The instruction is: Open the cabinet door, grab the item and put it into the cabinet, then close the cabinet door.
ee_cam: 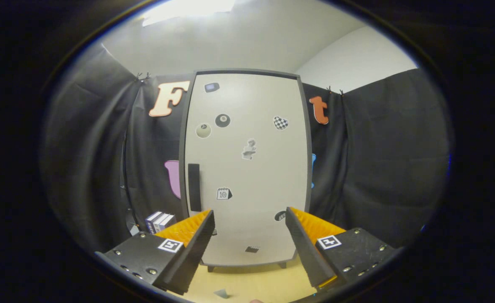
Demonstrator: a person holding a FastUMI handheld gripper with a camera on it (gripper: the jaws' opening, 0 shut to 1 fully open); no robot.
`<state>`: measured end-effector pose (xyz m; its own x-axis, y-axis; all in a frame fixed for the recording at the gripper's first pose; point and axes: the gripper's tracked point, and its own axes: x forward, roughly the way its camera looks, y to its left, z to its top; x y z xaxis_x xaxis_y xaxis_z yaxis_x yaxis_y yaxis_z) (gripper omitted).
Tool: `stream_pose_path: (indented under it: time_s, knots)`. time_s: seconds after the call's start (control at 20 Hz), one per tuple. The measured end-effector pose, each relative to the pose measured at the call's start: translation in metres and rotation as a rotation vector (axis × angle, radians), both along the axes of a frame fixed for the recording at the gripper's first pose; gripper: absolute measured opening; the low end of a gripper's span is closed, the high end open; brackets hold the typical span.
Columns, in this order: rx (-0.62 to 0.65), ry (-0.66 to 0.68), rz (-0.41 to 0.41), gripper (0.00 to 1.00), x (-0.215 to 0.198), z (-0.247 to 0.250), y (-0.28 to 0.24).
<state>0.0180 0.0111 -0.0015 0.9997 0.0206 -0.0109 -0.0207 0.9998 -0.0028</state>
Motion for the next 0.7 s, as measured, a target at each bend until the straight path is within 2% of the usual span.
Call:
stream_pose_path:
  time_s: [0.4, 0.7]
  knots:
    - [-0.020, 0.025, -0.002, 1.00, 0.007, -0.008, 0.006]
    - [0.022, 0.047, 0.082, 1.00, 0.041, -0.011, 0.050]
